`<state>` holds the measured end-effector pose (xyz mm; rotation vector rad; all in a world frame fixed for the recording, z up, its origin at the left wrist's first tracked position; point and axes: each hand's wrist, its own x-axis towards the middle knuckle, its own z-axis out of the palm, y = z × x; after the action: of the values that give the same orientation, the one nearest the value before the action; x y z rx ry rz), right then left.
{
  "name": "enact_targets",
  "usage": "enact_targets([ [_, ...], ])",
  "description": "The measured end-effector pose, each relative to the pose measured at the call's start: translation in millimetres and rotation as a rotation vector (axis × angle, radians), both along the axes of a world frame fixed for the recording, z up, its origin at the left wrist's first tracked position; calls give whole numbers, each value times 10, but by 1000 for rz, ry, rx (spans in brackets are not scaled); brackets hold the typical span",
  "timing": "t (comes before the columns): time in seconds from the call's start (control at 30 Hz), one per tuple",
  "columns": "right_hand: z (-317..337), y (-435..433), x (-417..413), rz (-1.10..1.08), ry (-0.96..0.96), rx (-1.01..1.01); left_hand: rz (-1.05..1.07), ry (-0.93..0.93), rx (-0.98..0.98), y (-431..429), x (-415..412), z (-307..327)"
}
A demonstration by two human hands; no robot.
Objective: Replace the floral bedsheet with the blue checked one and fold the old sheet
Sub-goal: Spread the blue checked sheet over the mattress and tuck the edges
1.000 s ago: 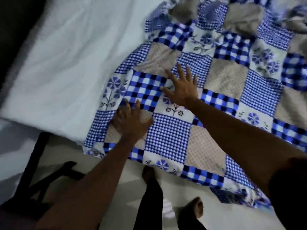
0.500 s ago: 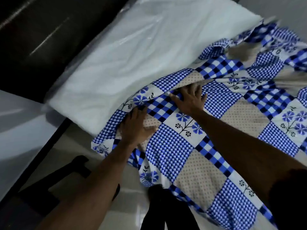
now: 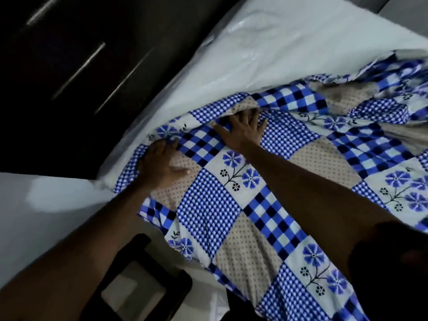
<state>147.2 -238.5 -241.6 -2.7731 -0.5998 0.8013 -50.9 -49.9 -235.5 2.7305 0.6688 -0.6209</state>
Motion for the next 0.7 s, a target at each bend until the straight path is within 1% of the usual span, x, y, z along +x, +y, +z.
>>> enact_targets([
  [0.07, 42, 201, 120, 32, 39, 31, 37, 34, 9, 284, 106, -10],
  [0.13, 95, 336, 279, 47, 98, 86, 108, 41, -55, 529, 284, -57],
  [0.2, 116, 341, 414, 87, 173, 121, 129, 40, -136, 705, 429, -107],
  [0.27, 148, 194, 532, 157, 203, 204, 159, 48, -151, 708, 541, -97],
  [0.33, 211, -85, 623, 152, 245, 466, 221, 26, -28, 492, 604, -29],
  [0.37, 266, -246, 637, 113, 262, 578, 210, -53, 69, 313, 606, 44],
  [0.4, 306, -428, 686, 49, 228, 639, 158, -167, 150, 112, 653, 121],
  [0.43, 327, -602, 740, -40, 150, 675, 108, -280, 181, -116, 712, 194],
  [0.5, 363, -955, 947, -267, -73, 669, 39, -466, 109, -537, 913, 245],
  [0.57, 421, -1263, 1278, -468, -277, 573, -42, -623, 13, -830, 1202, 269],
  [0.6, 451, -1418, 1490, -546, -348, 493, -92, -664, -30, -932, 1390, 266],
  [0.63, 472, -1544, 1684, -603, -388, 411, -136, -674, -76, -1013, 1572, 278],
  [0.7, 511, -1748, 2010, -687, -385, 277, -185, -661, -140, -1104, 1929, 299],
])
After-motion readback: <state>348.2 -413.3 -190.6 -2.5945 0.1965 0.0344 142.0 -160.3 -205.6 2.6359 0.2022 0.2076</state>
